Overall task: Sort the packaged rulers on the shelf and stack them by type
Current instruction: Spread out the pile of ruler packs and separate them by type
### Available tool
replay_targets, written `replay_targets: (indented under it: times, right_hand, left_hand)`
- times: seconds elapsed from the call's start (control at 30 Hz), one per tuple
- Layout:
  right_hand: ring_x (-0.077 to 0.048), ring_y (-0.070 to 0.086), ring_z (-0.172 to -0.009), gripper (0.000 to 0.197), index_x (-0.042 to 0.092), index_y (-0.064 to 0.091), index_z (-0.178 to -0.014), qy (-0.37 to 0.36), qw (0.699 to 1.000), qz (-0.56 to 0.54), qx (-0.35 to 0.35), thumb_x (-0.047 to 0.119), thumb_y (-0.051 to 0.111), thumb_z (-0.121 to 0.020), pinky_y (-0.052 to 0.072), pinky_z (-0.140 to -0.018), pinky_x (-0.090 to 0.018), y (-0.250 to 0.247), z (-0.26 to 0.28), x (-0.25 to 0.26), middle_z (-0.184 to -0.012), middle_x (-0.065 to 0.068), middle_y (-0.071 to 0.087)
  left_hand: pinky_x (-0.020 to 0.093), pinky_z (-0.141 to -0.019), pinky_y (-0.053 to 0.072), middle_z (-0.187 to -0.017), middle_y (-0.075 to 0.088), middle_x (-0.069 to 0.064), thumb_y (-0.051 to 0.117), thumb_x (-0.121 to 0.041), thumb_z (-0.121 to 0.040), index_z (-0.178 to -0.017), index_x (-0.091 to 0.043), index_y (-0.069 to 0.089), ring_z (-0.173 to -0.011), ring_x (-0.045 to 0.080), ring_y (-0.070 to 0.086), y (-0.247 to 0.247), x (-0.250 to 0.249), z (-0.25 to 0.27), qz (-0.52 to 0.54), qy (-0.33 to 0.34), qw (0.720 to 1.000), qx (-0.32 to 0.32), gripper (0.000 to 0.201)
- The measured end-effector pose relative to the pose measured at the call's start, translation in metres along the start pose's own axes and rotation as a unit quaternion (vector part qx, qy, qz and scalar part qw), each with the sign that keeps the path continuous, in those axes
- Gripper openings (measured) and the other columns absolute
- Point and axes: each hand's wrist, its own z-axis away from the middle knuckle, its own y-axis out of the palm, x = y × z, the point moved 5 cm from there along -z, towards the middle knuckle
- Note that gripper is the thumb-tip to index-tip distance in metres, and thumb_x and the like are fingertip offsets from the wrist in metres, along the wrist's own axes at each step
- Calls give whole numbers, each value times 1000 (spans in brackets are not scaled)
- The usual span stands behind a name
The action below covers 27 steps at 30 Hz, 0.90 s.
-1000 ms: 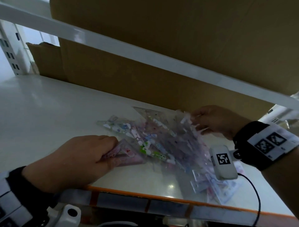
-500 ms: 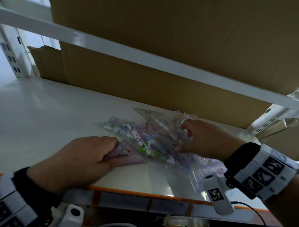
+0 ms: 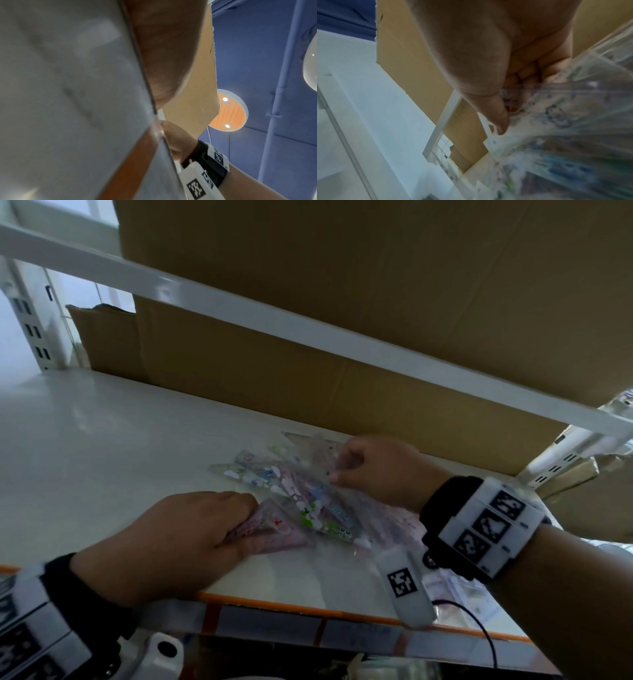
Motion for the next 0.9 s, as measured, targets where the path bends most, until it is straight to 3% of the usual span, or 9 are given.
replay_targets:
  times: [0.13,0.27,0.4,0.47,0.57,0.63,0.7,0.8,0.9]
  right_hand:
    - [2,65,-63,18,31,69,-86,-18,993,-112,17,49,70,-84,47,-61,-20,-7,-6,8,-77,14,72]
    - [-13,69,-71,17,28,73,-83,32,985,-170,-15,40,65,-91,55,-69,-34,-30,-5,-24,-81,5,75]
    - [-11,65,-79,8,32,68,-82,70,997,-26,-13,31,75,-82,46,-65,-23,-42,7,-61,-84,9,69]
    - [-7,62,-84,20,34,67,-94,56,996,73,15,32,79,-78,46,-69,-22,-32,17,-64,-96,11,67]
    - [-14,59,-90,54,25,60,-118,25,988,146,41,49,79,-73,51,-82,-34,-12,30,-60,-109,4,60]
    - [-15,58,-91,63,24,55,-123,28,989,145,30,53,79,-71,50,-81,-35,-8,33,-61,-111,3,58]
    - [-9,58,-84,65,25,53,-126,39,991,125,23,48,81,-72,46,-73,-27,-10,31,-65,-104,6,63]
    - [-8,59,-81,52,26,56,-125,60,993,101,18,36,78,-79,43,-69,-24,-10,26,-72,-97,6,67]
    - [-12,62,-78,37,27,60,-119,45,997,69,7,21,69,-83,51,-70,-30,-8,24,-70,-90,7,68]
  left_hand:
    - [25,-62,39,-69,44,-12,21,-80,-83,-74,-37,33,-67,8,48,4,4,0,-13,-10,1000,17,45]
    - [27,-60,42,-65,41,-12,28,-77,-86,-74,-36,34,-64,8,49,3,3,0,-8,-3,1000,5,44]
    - [30,-62,44,-66,39,-12,27,-77,-85,-74,-35,32,-66,11,53,1,2,0,-9,-4,1000,3,44]
    - [28,-62,42,-66,38,-12,24,-78,-84,-74,-35,31,-65,9,48,1,2,-1,-16,-5,1000,8,44]
    - [24,-60,36,-67,41,-11,29,-78,-86,-72,-35,32,-62,7,42,2,4,-1,-7,-12,1000,18,45]
    - [23,-59,37,-67,43,-11,28,-79,-86,-73,-35,33,-62,5,43,2,4,-2,-3,-10,1000,20,46]
    - [21,-58,36,-67,44,-12,24,-81,-84,-73,-35,34,-62,5,44,2,4,-2,-3,-7,1000,18,49]
    - [23,-58,38,-66,45,-10,19,-83,-81,-72,-33,35,-62,6,45,2,5,-2,0,-5,1000,9,53]
    - [29,-60,44,-66,48,-7,15,-87,-80,-72,-30,40,-62,8,48,2,4,-1,4,-3,1000,-7,63]
